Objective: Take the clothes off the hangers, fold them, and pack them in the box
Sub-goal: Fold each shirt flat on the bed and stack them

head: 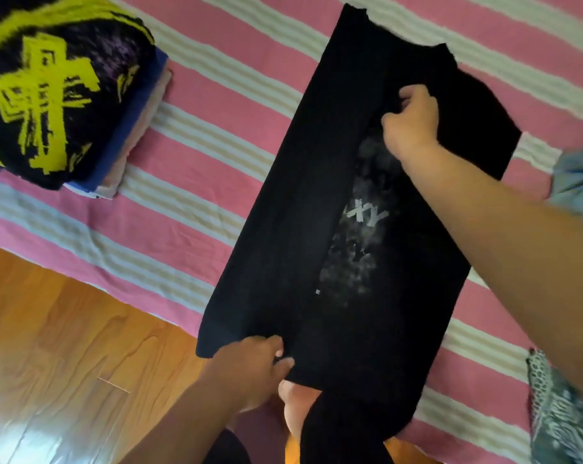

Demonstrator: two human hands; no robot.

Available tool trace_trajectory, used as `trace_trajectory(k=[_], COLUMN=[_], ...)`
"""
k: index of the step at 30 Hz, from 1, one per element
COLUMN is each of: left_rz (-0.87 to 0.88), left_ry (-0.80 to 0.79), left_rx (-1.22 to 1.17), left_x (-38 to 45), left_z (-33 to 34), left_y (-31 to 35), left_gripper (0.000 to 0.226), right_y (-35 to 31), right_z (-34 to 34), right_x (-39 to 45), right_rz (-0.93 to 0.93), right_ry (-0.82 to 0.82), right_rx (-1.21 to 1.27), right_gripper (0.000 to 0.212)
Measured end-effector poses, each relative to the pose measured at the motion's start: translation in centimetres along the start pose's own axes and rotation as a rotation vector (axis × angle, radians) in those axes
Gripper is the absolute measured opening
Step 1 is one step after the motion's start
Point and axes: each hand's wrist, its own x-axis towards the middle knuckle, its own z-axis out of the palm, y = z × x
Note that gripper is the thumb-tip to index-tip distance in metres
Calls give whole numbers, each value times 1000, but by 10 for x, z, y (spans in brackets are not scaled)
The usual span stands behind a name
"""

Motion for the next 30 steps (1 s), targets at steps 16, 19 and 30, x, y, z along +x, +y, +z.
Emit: trace_trajectory(k=[16, 19, 30], left_rz=[960, 1128, 1134], left_ry=[432, 409, 277], left_rx=[1025, 1211, 1917], left_x=[221, 258, 302], left_z=[-201, -201, -224], left_y=[257, 316, 364], left_gripper=[53, 61, 49], right_y=[218, 221, 225], right_z=[-74, -46, -3], right_x=[-211, -278, -358], right_rz=[579, 632, 506], right_ry=[188, 270, 263], right_rx=[6, -4, 1], right_gripper=[28, 28, 20])
